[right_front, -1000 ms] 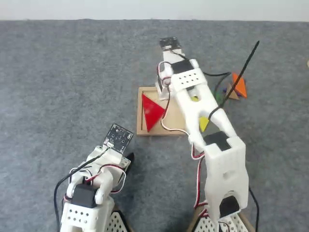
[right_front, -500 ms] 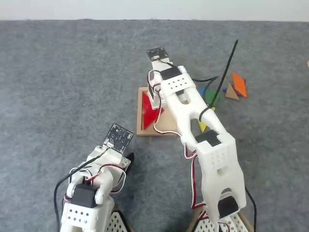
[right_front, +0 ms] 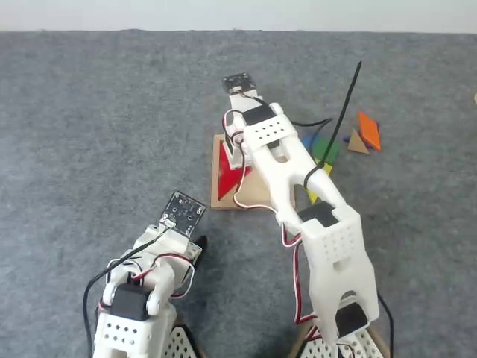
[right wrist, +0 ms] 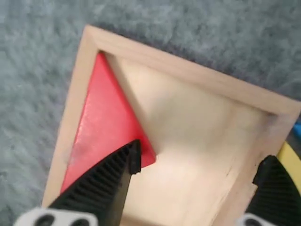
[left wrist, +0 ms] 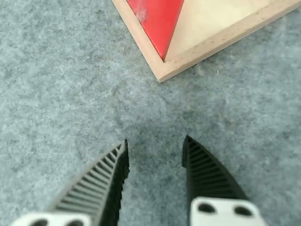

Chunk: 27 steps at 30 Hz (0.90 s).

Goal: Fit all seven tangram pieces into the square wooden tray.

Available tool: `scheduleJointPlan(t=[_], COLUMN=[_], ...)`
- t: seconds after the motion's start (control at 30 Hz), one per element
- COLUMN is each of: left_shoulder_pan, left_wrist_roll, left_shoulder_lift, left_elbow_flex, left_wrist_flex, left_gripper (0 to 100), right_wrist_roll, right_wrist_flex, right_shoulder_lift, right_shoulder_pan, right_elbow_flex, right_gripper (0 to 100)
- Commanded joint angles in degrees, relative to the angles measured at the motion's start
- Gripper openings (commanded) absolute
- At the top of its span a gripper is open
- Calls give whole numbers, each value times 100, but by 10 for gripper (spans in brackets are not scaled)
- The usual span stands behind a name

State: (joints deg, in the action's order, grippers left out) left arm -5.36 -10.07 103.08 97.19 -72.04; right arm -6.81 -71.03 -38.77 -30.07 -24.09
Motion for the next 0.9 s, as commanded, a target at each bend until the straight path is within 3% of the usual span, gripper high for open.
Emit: scheduleJointPlan(t=[0.0, 0.17, 0.37, 0.63, 0.87], left_shoulder_pan=[-35, -35, -35, -35, -35], left_wrist_roll=[44, 44, 44, 44, 44], left_shoulder_lift=[114, 114, 114, 114, 114], left_elbow_flex=[-75, -75, -75, -75, -75], left_wrist_flex=[-35, -35, -35, -35, -35], left_gripper=[183, 183, 183, 183, 183], right_wrist_roll=[141, 246, 1310, 2321, 3358], right_wrist_flex=[-207, -1077, -1578, -1569, -2141], right_shoulder_lift=[743, 2167, 3547, 2642, 1349], right_shoulder_pan=[13, 725, 1991, 3099, 2809], right_elbow_flex=[-141, -141, -97, -97, -97], right_gripper=[384, 384, 384, 384, 384])
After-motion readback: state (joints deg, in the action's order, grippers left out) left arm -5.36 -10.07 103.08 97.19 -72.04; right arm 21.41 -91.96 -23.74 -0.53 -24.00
